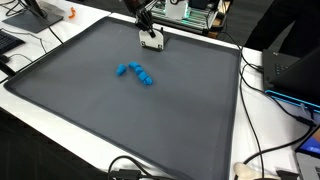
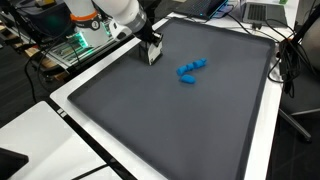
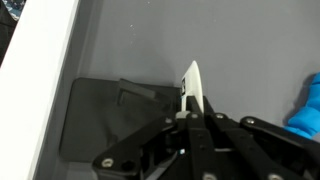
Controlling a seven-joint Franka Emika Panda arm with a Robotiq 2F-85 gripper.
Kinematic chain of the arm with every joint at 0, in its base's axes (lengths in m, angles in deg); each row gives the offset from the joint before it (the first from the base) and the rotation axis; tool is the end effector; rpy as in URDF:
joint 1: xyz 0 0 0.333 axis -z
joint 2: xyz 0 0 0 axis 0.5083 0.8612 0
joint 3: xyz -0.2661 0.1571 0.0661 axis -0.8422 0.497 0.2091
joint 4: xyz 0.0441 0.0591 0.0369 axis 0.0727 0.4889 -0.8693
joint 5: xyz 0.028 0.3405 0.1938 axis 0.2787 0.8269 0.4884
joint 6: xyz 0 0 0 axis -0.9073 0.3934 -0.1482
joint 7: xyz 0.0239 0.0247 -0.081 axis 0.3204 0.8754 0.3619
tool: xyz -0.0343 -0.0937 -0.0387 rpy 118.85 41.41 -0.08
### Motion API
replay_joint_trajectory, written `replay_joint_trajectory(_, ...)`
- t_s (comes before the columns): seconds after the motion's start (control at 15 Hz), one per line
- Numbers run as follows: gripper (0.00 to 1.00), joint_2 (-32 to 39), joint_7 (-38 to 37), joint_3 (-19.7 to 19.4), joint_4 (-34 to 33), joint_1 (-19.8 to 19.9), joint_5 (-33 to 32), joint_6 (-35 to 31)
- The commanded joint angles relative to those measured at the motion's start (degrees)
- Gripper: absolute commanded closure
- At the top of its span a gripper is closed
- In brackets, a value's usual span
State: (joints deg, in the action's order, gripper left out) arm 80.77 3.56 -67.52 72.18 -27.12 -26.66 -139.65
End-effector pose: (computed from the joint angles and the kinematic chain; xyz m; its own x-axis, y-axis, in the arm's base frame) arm 0.4236 -0.0448 0.2339 0.1917 -0.8106 -0.5533 -0.9815 -0.1588 -0.1074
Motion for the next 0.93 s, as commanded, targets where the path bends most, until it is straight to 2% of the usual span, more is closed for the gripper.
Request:
replay_joint_trajectory(0.0, 0.99, 0.2, 0.8, 0.9, 2.1, -0.7, 0.6, -3.6)
replay_joint_trajectory(0.87, 0.99, 0.0, 2.3, 1.4, 4.4, -0.7, 1.7, -4.7)
